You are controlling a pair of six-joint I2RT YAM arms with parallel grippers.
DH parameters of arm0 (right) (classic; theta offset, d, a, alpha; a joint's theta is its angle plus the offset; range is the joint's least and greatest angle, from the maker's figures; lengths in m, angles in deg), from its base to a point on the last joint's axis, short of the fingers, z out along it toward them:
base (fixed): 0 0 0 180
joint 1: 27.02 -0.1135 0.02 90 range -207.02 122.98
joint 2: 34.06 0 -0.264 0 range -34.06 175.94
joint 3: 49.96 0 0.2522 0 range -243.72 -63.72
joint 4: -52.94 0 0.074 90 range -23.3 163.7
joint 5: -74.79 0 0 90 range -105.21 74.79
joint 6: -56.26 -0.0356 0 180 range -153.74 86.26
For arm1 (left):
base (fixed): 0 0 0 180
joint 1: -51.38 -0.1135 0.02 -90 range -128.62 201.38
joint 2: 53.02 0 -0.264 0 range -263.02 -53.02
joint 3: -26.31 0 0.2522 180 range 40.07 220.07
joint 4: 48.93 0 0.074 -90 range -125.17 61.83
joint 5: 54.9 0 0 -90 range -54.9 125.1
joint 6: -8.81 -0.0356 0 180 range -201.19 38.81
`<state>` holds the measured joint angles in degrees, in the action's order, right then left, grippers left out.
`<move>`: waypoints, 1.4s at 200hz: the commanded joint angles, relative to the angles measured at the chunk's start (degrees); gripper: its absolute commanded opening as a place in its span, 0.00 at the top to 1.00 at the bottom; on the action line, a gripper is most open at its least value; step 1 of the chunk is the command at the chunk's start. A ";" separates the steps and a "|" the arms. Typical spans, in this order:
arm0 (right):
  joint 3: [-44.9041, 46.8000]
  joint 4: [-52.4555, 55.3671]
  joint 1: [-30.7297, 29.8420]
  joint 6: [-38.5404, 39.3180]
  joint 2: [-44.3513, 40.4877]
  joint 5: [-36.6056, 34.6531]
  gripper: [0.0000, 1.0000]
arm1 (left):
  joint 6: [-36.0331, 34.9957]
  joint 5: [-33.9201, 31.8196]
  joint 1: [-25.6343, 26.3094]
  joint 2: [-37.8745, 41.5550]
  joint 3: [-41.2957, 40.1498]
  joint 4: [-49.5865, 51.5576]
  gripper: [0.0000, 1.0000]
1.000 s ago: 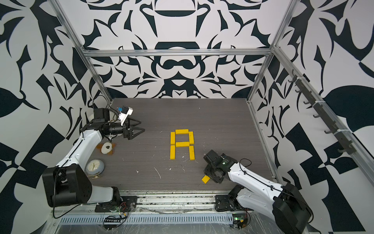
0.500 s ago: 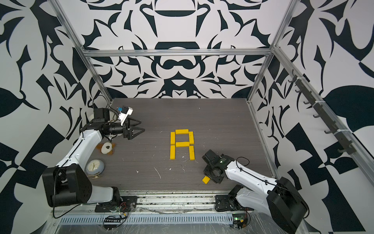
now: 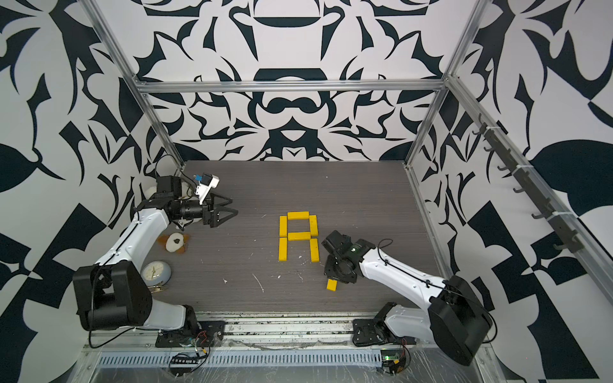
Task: Assemble the number 8 with building blocks
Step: Pick up the building block from the center of the board, then assemble the building block at the center of the board.
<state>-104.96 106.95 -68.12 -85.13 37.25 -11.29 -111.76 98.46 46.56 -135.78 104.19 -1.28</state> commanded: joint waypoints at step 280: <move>-34.66 7.89 -12.59 93.17 30.13 3.06 0.86 | -0.38 -0.42 0.16 -1.54 2.01 2.01 0.00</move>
<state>-137.39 113.24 -81.52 9.24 68.83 -10.20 -112.11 97.91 46.61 -136.90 104.82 -0.19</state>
